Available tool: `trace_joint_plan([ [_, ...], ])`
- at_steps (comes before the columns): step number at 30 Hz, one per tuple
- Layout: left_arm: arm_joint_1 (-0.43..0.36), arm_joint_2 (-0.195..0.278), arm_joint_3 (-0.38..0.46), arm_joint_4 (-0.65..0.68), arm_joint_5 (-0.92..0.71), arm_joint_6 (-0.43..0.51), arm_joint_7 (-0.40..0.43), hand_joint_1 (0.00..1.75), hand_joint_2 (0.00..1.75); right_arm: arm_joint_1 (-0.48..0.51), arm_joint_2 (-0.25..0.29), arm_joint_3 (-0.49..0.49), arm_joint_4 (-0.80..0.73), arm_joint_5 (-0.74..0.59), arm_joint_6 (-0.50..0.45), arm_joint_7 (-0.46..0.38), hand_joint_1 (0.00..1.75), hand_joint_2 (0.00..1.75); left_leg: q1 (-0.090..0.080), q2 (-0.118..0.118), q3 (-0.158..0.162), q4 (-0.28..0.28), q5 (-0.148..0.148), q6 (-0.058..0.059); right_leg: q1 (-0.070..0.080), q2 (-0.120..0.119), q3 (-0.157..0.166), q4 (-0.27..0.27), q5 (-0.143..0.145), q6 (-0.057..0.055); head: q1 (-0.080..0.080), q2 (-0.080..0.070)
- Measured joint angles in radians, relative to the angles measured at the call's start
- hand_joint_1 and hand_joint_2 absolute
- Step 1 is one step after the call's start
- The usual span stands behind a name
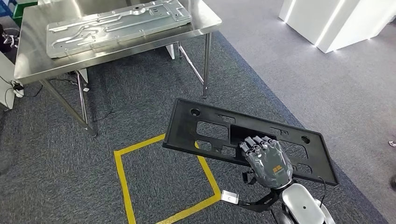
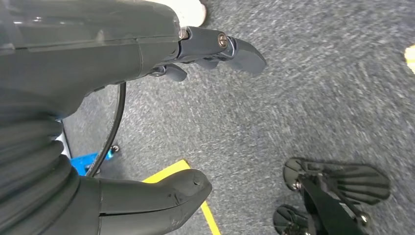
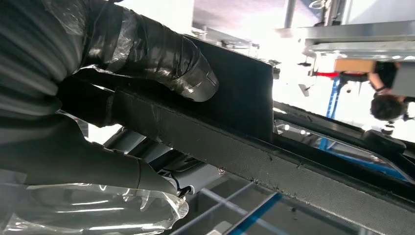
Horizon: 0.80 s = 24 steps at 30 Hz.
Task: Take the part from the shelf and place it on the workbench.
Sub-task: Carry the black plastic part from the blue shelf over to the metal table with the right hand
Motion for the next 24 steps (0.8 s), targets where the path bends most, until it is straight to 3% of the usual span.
trace_joint_plan([
  [2,0.001,0.000,0.000,0.000,0.000,0.000,-0.001,0.00,1.75,-0.009,0.001,0.004,0.000,0.000,0.003,0.000,1.75,1.75,0.005,-0.023,0.008,-0.011,0.005,0.011,-0.005,0.044,-0.006,0.030,-0.027,0.009,0.001,0.000],
  [4,-0.004,-0.001,0.000,0.000,0.000,0.000,-0.002,0.00,1.75,-0.015,0.001,0.007,0.000,-0.001,0.006,0.000,1.75,1.75,0.008,-0.044,0.012,-0.016,0.007,0.019,-0.010,0.111,-0.062,0.146,-0.088,0.010,0.002,0.000],
  [6,-0.008,-0.001,0.000,0.000,0.000,0.000,-0.002,0.00,1.75,-0.017,0.002,0.011,0.002,-0.001,0.011,0.000,1.75,1.75,0.006,-0.072,0.012,-0.015,0.006,0.023,-0.010,0.133,-0.134,0.273,-0.128,0.011,0.002,0.000],
  [7,-0.009,-0.001,0.000,0.000,0.000,0.000,-0.002,0.00,1.75,-0.017,0.002,0.013,0.003,-0.001,0.014,0.000,1.75,1.75,0.005,-0.087,0.013,-0.014,0.006,0.024,-0.010,0.135,-0.151,0.293,-0.119,0.010,0.002,0.000],
  [8,-0.009,-0.001,0.000,0.000,0.001,-0.001,-0.002,0.00,1.75,-0.019,0.002,0.015,0.004,-0.001,0.015,0.000,1.75,1.75,0.005,-0.104,0.015,-0.012,0.004,0.024,-0.010,0.139,-0.149,0.270,-0.088,0.008,0.002,0.000],
  [9,-0.009,-0.001,0.000,0.000,0.001,-0.001,-0.002,0.00,1.75,-0.022,0.002,0.018,0.004,-0.001,0.016,0.000,1.75,1.75,0.005,-0.120,0.017,-0.008,0.002,0.022,-0.010,0.148,-0.128,0.212,-0.043,0.005,0.002,0.000],
  [11,-0.010,-0.002,0.000,0.000,0.001,-0.002,-0.001,0.00,1.75,-0.029,0.002,0.021,0.004,-0.002,0.016,0.000,1.75,1.75,0.006,-0.150,0.015,0.001,-0.003,0.017,-0.013,0.195,-0.077,0.081,0.021,-0.002,0.002,0.000],
  [13,-0.010,-0.003,0.000,0.000,0.001,-0.002,-0.002,0.00,1.75,-0.034,0.002,0.025,0.006,-0.002,0.017,0.001,1.75,1.75,0.009,-0.174,0.005,0.007,-0.005,0.007,-0.012,0.225,-0.056,0.026,0.031,-0.005,0.002,0.000],
  [15,-0.006,-0.002,0.000,0.000,0.001,-0.002,-0.002,0.00,1.75,-0.041,0.002,0.030,0.006,-0.003,0.017,0.003,1.75,1.75,0.013,-0.197,-0.003,0.004,-0.002,-0.007,-0.010,0.206,-0.054,0.018,0.032,-0.009,0.002,0.000],
  [16,-0.003,-0.003,0.000,0.000,0.001,-0.003,-0.002,0.00,1.75,-0.044,0.002,0.032,0.007,-0.003,0.017,0.003,1.75,1.75,0.013,-0.188,-0.005,0.007,-0.004,-0.013,-0.011,0.193,-0.049,0.011,0.033,-0.014,0.002,0.000],
  [17,-0.002,-0.003,0.000,0.000,0.001,-0.003,-0.002,0.00,1.75,-0.048,0.002,0.035,0.007,-0.003,0.017,0.003,1.75,1.75,0.012,-0.162,-0.013,0.022,-0.014,-0.019,-0.013,0.179,-0.044,0.004,0.035,-0.020,0.001,0.000],
  [19,-0.004,-0.004,0.000,0.000,0.001,-0.003,-0.002,0.00,1.75,-0.052,0.002,0.038,0.007,-0.004,0.018,0.003,1.75,1.75,0.012,-0.085,-0.059,0.113,-0.064,-0.031,-0.013,0.147,-0.035,-0.006,0.036,-0.030,0.001,0.000],
  [20,-0.007,-0.004,0.000,0.000,0.001,-0.003,-0.002,0.00,1.75,-0.053,0.002,0.038,0.009,-0.005,0.018,0.003,1.75,1.75,0.015,-0.061,-0.095,0.181,-0.095,-0.036,-0.011,0.131,-0.033,-0.006,0.034,-0.033,0.001,0.000],
  [21,-0.009,-0.003,0.000,0.000,0.001,-0.003,-0.002,0.00,1.75,-0.053,0.002,0.039,0.010,-0.005,0.018,0.002,1.75,1.75,0.017,-0.051,-0.129,0.242,-0.117,-0.041,-0.010,0.115,-0.032,-0.006,0.032,-0.033,0.001,0.000],
  [22,-0.008,-0.003,0.000,0.000,0.001,-0.003,-0.002,0.00,1.75,-0.053,0.002,0.041,0.012,-0.005,0.018,0.002,1.75,1.75,0.019,-0.048,-0.149,0.277,-0.121,-0.044,-0.010,0.100,-0.030,-0.005,0.029,-0.032,0.001,0.000],
  [23,-0.007,-0.003,0.000,0.000,0.001,-0.003,-0.002,0.00,1.75,-0.053,0.002,0.042,0.014,-0.005,0.018,0.002,1.75,1.75,0.021,-0.045,-0.150,0.274,-0.107,-0.046,-0.011,0.086,-0.027,-0.005,0.025,-0.031,0.001,0.000],
  [24,-0.005,-0.003,0.000,0.000,0.001,-0.003,-0.002,0.00,1.75,-0.053,0.002,0.044,0.014,-0.005,0.018,0.001,1.75,1.75,0.022,-0.040,-0.129,0.231,-0.076,-0.047,-0.011,0.073,-0.023,-0.005,0.021,-0.028,0.001,0.000],
])
